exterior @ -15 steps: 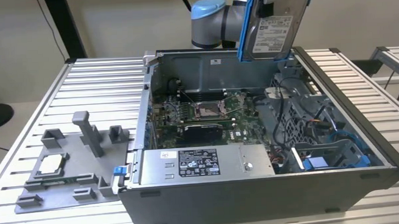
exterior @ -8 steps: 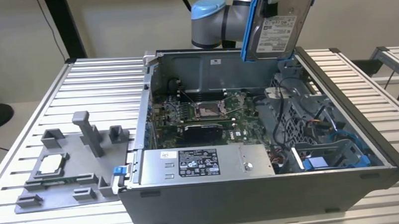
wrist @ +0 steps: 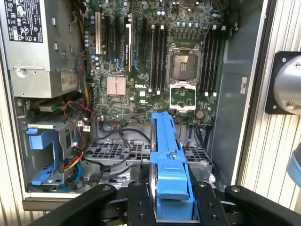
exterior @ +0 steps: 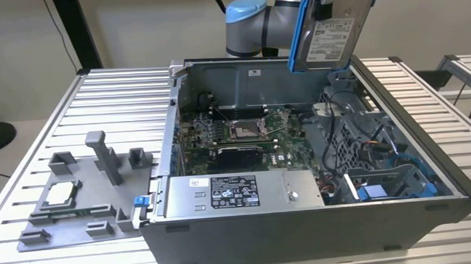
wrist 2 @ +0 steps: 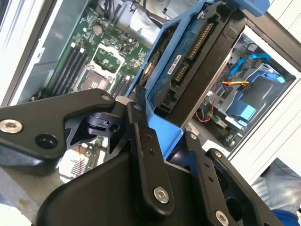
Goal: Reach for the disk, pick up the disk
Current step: 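Pick up the disk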
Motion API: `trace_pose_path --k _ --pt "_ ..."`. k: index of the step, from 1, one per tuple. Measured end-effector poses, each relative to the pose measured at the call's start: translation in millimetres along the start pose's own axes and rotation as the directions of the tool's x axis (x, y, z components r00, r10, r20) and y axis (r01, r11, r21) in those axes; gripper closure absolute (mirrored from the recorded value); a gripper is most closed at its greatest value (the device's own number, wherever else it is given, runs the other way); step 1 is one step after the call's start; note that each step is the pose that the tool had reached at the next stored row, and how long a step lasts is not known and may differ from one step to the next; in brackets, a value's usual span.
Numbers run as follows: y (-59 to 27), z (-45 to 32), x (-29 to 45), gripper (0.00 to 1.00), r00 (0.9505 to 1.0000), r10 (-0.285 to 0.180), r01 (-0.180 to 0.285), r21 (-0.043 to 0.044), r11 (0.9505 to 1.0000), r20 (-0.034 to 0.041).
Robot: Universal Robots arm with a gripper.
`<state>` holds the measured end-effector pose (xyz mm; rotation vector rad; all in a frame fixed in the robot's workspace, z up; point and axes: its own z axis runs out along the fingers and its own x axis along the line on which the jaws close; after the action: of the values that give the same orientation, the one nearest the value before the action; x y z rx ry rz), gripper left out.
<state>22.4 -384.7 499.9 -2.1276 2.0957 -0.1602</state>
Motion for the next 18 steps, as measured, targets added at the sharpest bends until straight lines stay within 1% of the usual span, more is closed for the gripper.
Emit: trace_pose_path --k 10,18 --pt "-0.2 0.0 0.7 1.00 1.0000 0.000 0.000 -0.0001 1.0000 0.0000" --pt "-0.1 -0.2 9.0 1.00 1.0000 0.000 0.000 0.0000 1.0000 0.0000"
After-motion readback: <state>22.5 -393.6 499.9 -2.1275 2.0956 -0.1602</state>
